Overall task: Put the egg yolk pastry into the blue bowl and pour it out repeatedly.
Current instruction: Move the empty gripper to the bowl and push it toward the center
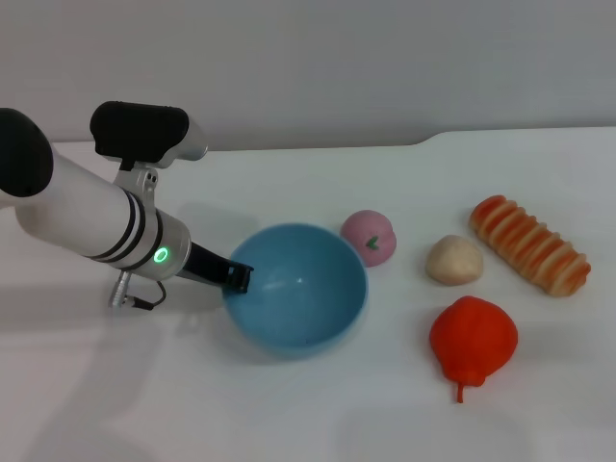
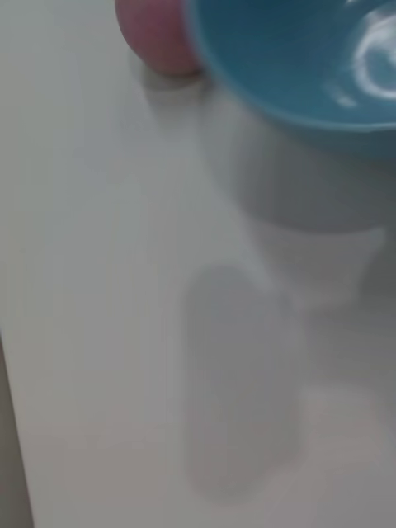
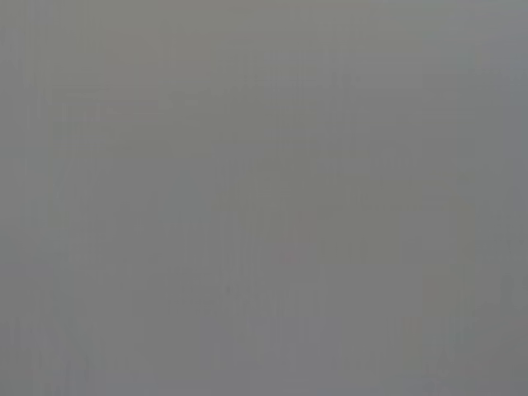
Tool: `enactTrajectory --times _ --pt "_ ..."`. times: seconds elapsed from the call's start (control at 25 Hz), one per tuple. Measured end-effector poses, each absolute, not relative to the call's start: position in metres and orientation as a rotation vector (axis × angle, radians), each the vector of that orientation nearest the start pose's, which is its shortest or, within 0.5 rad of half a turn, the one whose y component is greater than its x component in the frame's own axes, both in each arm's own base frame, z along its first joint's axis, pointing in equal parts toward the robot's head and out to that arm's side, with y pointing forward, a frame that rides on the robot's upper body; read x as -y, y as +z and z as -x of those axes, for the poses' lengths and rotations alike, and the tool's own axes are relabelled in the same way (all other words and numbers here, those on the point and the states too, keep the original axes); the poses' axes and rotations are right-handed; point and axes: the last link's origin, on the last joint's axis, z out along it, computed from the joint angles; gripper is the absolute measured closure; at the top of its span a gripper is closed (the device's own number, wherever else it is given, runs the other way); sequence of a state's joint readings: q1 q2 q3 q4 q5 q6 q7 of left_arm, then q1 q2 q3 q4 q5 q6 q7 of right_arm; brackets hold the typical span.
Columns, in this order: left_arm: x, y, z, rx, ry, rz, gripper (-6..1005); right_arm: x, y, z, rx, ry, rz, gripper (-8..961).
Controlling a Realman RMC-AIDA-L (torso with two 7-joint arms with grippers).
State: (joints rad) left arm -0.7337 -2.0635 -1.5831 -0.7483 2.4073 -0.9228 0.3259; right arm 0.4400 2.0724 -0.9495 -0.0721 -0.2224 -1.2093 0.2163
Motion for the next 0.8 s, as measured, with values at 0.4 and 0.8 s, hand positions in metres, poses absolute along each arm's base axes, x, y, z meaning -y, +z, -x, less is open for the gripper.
enactTrajectory --times 0.4,0.8 --pt "-0.402 -0.075 0.216 1.264 0.229 2.315 1000 -0.328 0.052 -0.371 -0.565 0.657 1.291 445" --pt "-0.444 -0.037 0.171 1.015 0.121 2.265 1001 -0.335 0.045 -0.363 -0.553 0.665 1.371 445"
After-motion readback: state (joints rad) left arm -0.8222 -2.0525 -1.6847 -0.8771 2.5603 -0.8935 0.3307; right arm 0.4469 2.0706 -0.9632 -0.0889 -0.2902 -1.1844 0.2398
